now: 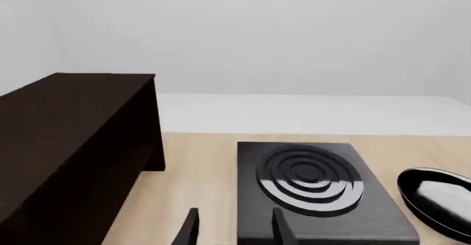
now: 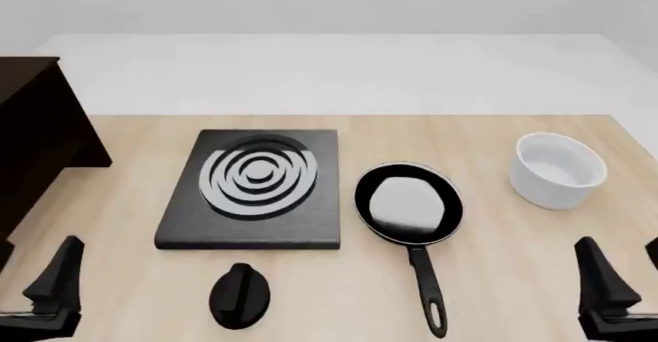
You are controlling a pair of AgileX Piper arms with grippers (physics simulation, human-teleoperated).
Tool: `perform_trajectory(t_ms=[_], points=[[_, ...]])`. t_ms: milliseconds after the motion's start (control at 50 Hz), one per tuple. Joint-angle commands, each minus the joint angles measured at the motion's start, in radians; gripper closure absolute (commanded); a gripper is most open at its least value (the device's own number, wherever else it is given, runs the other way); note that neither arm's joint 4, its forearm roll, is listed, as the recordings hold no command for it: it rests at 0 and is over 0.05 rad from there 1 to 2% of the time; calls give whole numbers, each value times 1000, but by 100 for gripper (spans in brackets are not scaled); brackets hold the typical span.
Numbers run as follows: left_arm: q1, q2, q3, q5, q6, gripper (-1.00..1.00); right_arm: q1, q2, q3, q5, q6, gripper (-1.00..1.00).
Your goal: Put the frying pan on the cabinet shelf.
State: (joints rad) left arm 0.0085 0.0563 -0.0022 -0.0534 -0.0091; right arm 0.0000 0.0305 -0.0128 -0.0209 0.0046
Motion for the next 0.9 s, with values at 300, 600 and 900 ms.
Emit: perform_trajectory(t_ms=[300, 600, 900], points=[[-59, -56, -180, 245, -36, -100, 5, -28, -228, 241, -22, -100], [-177, 18, -372, 453, -35, -100, 50, 102, -411, 394, -1, -100], [-171, -3, -438, 546, -21, -100, 198, 255, -589, 536, -10, -100]])
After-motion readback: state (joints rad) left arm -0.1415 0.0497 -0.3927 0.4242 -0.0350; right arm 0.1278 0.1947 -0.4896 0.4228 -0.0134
